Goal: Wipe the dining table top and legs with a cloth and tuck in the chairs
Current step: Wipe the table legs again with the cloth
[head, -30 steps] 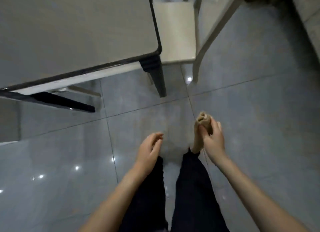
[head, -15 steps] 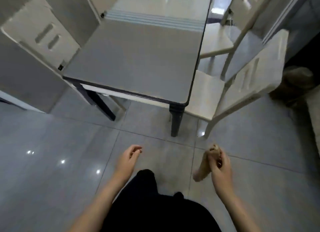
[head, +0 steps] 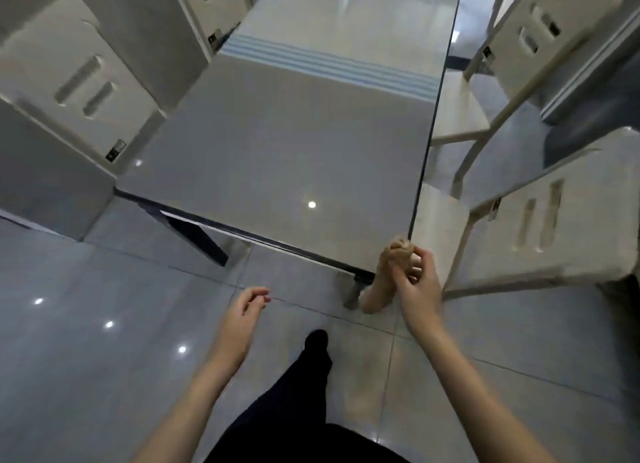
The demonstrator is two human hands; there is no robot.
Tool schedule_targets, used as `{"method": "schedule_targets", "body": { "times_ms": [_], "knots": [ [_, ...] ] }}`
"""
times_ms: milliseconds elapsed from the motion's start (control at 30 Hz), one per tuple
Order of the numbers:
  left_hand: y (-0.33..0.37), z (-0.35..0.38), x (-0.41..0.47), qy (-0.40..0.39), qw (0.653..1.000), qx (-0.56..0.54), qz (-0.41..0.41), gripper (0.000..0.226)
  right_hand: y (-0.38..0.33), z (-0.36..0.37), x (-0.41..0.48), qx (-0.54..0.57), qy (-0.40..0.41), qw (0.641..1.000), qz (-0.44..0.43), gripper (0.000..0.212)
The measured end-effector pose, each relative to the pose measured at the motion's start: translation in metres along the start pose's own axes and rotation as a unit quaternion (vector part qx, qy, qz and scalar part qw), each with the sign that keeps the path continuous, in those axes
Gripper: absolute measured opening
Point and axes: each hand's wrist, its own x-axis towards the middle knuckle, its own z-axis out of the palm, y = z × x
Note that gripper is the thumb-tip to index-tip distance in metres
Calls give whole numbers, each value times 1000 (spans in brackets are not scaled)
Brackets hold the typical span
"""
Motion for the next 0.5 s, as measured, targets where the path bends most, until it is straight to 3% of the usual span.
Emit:
{"method": "schedule_targets", "body": {
  "times_ms": [200,500],
  "knots": [
    [27,2,72,-50,998,31,36,27,19,43,73,-81,69,994,34,29],
    [29,11,106,-64,997,37,13,27,53,70,120,-155,69,977,131,40]
  ]
}}
